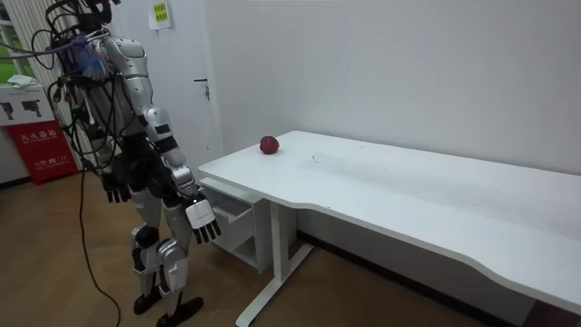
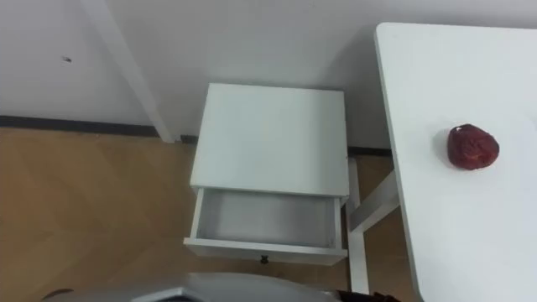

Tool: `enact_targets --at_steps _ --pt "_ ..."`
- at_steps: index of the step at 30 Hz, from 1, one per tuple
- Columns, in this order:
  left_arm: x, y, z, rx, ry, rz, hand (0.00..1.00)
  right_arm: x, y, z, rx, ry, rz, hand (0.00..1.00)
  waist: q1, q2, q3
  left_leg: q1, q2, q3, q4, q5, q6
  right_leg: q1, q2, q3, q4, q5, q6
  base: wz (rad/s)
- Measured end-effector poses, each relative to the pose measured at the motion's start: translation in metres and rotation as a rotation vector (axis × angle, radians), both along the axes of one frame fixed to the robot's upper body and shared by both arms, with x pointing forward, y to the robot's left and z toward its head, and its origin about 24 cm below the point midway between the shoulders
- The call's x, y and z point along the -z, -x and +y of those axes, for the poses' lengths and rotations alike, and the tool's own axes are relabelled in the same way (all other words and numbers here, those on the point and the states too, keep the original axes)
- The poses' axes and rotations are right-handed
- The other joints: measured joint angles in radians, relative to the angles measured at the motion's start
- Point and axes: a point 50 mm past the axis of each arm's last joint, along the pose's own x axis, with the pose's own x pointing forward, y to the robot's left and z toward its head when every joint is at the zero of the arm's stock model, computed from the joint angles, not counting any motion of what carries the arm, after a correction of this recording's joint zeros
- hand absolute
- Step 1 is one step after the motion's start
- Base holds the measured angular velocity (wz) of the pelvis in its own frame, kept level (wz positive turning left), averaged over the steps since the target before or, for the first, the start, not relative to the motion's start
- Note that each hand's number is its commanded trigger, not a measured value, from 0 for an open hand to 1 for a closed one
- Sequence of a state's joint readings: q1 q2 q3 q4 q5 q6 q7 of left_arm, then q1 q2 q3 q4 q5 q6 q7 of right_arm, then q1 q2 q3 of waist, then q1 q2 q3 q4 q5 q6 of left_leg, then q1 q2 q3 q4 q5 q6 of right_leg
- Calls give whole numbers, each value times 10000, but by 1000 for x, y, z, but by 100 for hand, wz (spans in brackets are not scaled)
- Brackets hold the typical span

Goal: Put apple and close drawer

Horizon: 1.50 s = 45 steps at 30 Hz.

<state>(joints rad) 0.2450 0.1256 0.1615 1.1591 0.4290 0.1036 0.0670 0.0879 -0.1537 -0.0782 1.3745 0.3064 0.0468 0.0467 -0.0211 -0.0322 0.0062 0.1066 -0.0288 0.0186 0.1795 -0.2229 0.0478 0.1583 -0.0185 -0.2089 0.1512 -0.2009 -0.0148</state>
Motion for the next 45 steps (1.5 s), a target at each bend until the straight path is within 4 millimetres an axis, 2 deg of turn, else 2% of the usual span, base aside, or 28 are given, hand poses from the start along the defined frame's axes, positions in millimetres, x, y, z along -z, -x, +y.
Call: enact_targets --at_steps 5,7,8,11,17,19,20,22,23,25,26,28,31,36,38,41,43,45 --pt "1 -1 -3 155 259 50 0 0 -1 0 -194 35 -54 0 8 46 7 -9 7 53 -6 -1 0 -24 -8 30 5 0 0 -2" --pt "1 -7 -5 392 342 -10 0 0 -2 0 -260 51 -85 0 25 112 -26 -56 10 67 -2 -1 1 -71 -3 63 18 0 0 -4" --pt "2 -10 -5 482 382 -70 0 0 -3 0 -274 69 -122 0 21 92 -12 -106 17 109 -4 0 0 -149 -14 111 41 4 -7 -6" --pt "2 -13 -6 486 383 -122 0 0 -2 0 443 89 -215 0 -1 123 -21 -125 22 97 24 0 0 -157 -47 80 38 10 -13 -2" --pt "1 -16 -1 96 187 -338 0 0 9 0 4664 -195 -786 0 -294 166 8 -149 10 150 -10 -2 3 -173 -43 99 11 12 -10 0" --pt "-1 -12 3 -351 -65 -445 0 -1 15 -6 7245 -60 -1234 0 -394 182 -2 -110 20 204 -3 -2 3 -171 14 146 17 12 -10 -7" --pt "-1 -12 5 -499 -150 -522 0 -2 16 -8 7998 -4 -1394 0 -433 184 -2 -107 22 213 -3 -2 3 -170 15 156 16 12 -10 -3" --pt "-3 -7 10 -862 -484 -621 0 -5 14 -18 10689 167 -2183 0 -703 199 -13 -111 20 226 -26 -3 4 -178 8 154 18 11 -9 0" --pt "-3 -7 11 -909 -568 -647 0 -6 14 -20 11225 215 -2343 0 -773 201 -14 -114 19 227 -23 -3 5 -181 8 153 24 11 -9 -3" --pt "-4 -7 13 -1020 -764 -697 0 -7 13 -26 12855 350 -2716 0 -858 213 -29 -130 26 277 -27 -3 5 -226 7 171 41 11 -9 -7" --pt "-4 -7 14 -1031 -835 -728 0 -8 12 -29 13665 434 -2862 0 -875 167 -71 -154 30 309 -12 -3 5 -263 6 162 67 11 -9 -6" --pt "-5 -12 15 -997 -882 -922 0 -10 8 -34 14867 538 -3220 0 -925 142 -99 -269 30 308 85 -2 6 -372 -5 166 132 11 -9 0" --pt "-5 -13 16 -979 -920 -994 0 -11 -1 -37 16028 476 -3472 0 -928 87 -117 -274 42 356 93 -2 7 -402 8 298 170 10 -10 -4" --pt "-6 -16 18 -940 -973 -1080 0 -19 -20 -49 16712 446 -4167 0 -927 44 -157 -470 41 404 205 1 11 -583 -44 346 180 12 -7 0" --pt "-7 -14 20 -924 -1028 -1051 0 -22 -22 -55 17198 591 -4298 0 -957 8 -170 -499 22 407 254 2 11 -574 -65 273 173 11 -4 9" --pt "-9 -14 23 -861 -1306 -1261 0 -27 -31 -62 17880 751 -4284 0 -1132 -95 -161 -543 11 418 252 3 13 -602 -60 264 172 6 4 4" --pt "-10 -15 25 -815 -1373 -1366 0 -33 -36 -70 18192 961 -4525 0 -1118 -107 -154 -542 17 475 245 3 14 -614 -15 296 177 7 5 -5" --pt "-12 -19 27 -774 -1511 -1611 0 -44 -41 -84 18689 1315 -4874 0 -1162 -113 -127 -556 14 474 232 4 15 -641 -15 311 196 10 11 0"
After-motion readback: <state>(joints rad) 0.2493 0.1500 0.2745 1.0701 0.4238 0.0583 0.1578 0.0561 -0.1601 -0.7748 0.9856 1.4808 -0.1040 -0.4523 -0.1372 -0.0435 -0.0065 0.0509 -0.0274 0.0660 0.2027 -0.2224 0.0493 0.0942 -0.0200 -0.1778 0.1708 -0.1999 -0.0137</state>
